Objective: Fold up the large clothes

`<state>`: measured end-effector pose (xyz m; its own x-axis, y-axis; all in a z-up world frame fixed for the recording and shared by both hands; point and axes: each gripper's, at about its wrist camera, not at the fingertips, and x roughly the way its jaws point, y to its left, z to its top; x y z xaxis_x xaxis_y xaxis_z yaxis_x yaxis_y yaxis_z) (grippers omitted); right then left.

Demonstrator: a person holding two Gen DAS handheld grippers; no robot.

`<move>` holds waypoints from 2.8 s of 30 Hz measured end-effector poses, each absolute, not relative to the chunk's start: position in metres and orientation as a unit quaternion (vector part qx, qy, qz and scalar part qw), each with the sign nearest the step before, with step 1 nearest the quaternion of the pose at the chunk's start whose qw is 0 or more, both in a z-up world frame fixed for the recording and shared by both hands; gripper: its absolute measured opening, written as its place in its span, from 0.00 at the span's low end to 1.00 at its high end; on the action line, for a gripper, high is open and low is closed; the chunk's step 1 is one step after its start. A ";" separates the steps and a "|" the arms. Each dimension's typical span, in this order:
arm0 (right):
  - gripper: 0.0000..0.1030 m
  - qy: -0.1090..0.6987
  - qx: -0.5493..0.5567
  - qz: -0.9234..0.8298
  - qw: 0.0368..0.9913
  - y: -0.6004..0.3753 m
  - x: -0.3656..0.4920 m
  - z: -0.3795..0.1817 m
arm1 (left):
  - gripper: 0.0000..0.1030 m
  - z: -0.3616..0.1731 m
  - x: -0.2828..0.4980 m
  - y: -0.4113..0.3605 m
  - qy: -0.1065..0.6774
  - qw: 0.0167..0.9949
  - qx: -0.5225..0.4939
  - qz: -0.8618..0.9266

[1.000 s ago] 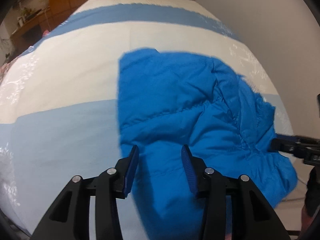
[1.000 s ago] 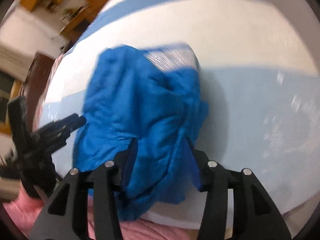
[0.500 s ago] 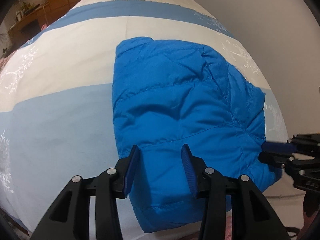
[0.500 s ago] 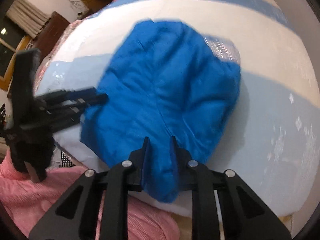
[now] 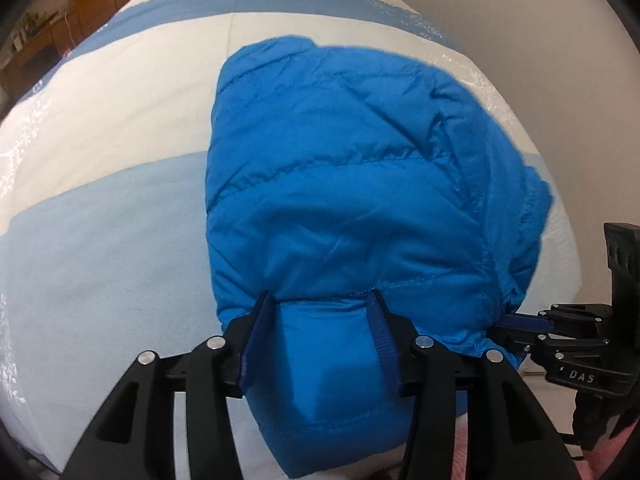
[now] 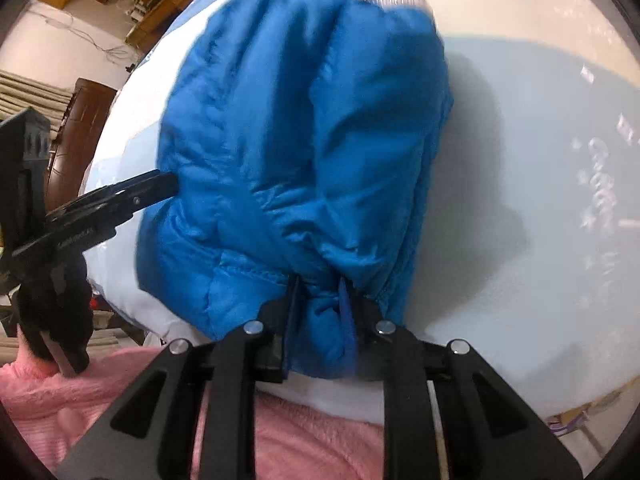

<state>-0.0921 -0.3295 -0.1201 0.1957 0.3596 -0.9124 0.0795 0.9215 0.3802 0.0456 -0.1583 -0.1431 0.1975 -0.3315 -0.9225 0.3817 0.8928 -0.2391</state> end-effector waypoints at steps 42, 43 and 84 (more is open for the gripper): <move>0.39 0.494 0.145 0.018 0.857 -0.342 -0.049 -0.100 | 0.46 -0.115 0.080 -0.152 0.512 0.840 -0.012 -0.178; 0.39 0.496 0.145 0.016 0.856 -0.341 -0.053 -0.102 | 0.46 -0.121 0.074 -0.151 0.518 0.836 -0.013 -0.180; 0.90 0.554 0.301 0.033 0.775 -0.401 -0.069 -0.166 | 0.71 -0.172 0.091 -0.106 0.581 0.766 -0.102 -0.257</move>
<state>-0.0692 -0.4006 -0.1661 0.3829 0.3858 -0.8394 0.2821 0.8164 0.5039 0.0911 -0.1056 -0.1723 0.1929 -0.5120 -0.8371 0.2749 0.8471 -0.4548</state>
